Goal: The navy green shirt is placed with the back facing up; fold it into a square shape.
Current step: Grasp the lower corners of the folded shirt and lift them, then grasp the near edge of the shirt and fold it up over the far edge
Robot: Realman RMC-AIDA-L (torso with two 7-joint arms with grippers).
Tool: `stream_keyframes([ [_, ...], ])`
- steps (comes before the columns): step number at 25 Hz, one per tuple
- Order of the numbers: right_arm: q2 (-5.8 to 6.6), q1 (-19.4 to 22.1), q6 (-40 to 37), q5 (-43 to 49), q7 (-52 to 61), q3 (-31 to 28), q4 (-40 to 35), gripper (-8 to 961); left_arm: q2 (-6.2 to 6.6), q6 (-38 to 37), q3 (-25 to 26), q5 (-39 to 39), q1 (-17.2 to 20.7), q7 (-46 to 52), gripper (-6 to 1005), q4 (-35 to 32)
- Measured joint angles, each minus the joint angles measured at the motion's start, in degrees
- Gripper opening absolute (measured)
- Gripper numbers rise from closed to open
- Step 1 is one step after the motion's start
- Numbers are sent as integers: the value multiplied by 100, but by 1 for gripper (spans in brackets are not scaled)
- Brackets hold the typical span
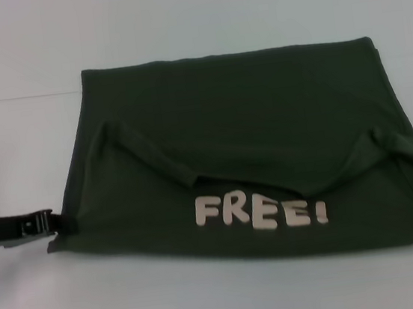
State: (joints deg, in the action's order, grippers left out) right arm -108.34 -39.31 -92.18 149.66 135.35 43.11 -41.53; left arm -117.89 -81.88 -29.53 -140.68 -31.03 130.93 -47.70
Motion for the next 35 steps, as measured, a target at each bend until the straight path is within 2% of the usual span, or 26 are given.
stream_keyframes([
  [1, 8, 17, -132, 3, -37, 9, 0, 46, 0, 0, 0, 0, 0, 0, 16, 0],
  [4, 25, 60, -510, 18, -124, 28, -17, 46, 46, -1019, 418, -160, 86, 3, 16, -13],
  [8, 27, 91, -857, 122, -175, 28, -26, 46, 47, -1733, 639, -186, 236, -10, 16, -33],
  [15, 4, 133, -1168, 263, -328, 44, 14, 46, 15, -2456, 790, -527, 549, -6, 16, -199],
  [18, 6, 130, -1215, 292, -351, 47, 13, 46, 10, -2758, 1031, -579, 616, -121, 16, -223],
  [21, -1, 91, -1239, 308, -370, 64, 40, 46, 8, -2938, 1178, -618, 676, -215, 16, -200],
  [27, -40, 74, -1243, 327, -370, 136, 54, 46, -23, -3064, 1157, -656, 763, -270, 16, -196],
  [35, -48, 149, -1247, 256, -380, -95, 60, 47, 22, -3032, 1235, -601, 605, -214, 17, -69],
])
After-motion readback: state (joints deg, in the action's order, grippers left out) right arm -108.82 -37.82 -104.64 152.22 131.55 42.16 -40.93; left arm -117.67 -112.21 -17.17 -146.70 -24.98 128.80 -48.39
